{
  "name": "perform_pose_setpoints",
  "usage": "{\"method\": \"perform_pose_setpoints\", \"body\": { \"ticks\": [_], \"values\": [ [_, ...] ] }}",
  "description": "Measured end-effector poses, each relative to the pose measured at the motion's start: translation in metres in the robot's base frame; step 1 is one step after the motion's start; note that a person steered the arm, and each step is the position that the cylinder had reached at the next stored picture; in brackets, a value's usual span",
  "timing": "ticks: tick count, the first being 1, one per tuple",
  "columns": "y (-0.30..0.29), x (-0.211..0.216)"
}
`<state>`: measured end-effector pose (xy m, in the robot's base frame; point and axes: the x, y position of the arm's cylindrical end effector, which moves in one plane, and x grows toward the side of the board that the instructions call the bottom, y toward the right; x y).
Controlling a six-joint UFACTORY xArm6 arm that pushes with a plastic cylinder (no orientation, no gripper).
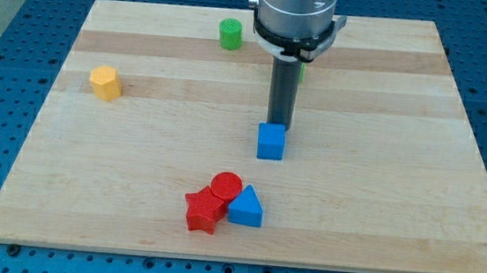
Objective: Move the green star into the yellow hexagon
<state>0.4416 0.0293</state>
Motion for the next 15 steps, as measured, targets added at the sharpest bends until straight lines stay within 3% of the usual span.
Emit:
{"method": "perform_pose_setpoints", "body": {
  "ticks": [5,8,12,15],
  "values": [
    [-0.013,0.099],
    [-0.014,0.019],
    [-0.076,0.049],
    [-0.087,0.049]
  ]
}}
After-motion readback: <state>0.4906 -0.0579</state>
